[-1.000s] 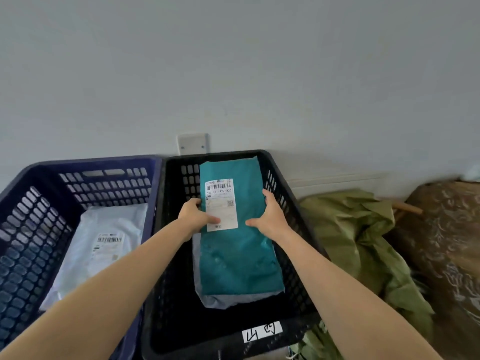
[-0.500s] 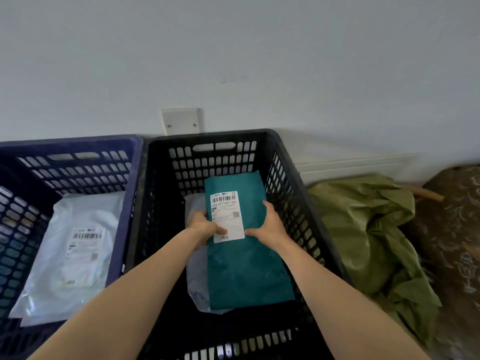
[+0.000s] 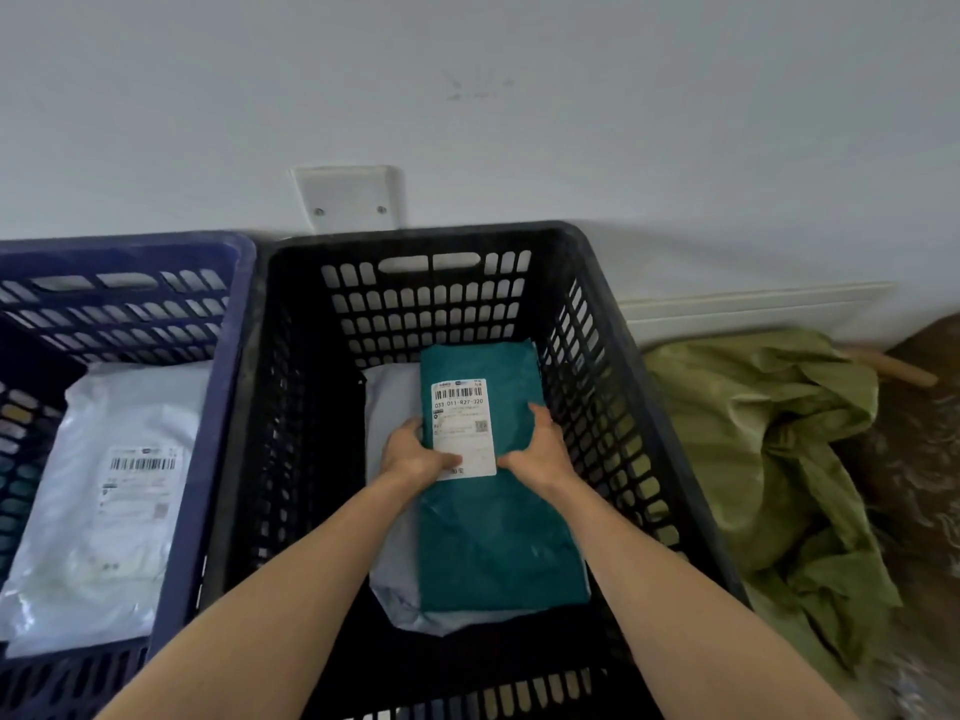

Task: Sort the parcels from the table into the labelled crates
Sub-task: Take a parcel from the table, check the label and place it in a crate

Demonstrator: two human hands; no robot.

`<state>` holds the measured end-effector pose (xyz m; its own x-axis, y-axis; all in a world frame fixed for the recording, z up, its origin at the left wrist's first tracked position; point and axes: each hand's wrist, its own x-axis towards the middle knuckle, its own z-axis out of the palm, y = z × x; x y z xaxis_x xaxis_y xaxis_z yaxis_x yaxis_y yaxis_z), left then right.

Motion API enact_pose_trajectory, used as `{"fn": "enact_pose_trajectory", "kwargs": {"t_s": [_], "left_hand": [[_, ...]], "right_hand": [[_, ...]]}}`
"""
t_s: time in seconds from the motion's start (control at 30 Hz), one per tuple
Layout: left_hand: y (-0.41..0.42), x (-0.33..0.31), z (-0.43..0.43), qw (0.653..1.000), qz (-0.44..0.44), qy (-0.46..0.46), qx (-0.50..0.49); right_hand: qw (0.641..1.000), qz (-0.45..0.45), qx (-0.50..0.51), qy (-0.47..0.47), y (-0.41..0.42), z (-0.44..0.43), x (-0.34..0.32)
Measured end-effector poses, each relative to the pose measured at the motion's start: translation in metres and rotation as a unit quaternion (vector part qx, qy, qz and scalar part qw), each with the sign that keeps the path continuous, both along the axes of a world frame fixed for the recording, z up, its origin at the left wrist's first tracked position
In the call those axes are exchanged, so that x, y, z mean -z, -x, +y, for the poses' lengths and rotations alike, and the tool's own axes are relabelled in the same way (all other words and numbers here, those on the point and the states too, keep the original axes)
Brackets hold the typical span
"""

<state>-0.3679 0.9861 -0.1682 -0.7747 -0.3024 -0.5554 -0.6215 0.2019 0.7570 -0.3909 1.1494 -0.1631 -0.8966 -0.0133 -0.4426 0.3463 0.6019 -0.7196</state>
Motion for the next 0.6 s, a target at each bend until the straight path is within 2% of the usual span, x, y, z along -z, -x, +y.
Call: {"fn": "enact_pose_trajectory", "kwargs": {"t_s": [0.4,0.47,0.6], "left_hand": [[-0.002,0.014,-0.002,0.999,0.010,0.027,0.028],[-0.005,0.017,-0.003,0.998,0.022,0.032,0.048],[-0.013,0.022,0.000,0.984,0.059,0.108,0.126]], "right_hand": [[0.997,-0.007,-0.065,-0.040,0.009,0.004,0.013],[0.994,-0.002,-0.096,-0.058,0.008,0.006,0.015],[0.976,0.040,-0.169,-0.133,0.006,0.008,0.018]]}}
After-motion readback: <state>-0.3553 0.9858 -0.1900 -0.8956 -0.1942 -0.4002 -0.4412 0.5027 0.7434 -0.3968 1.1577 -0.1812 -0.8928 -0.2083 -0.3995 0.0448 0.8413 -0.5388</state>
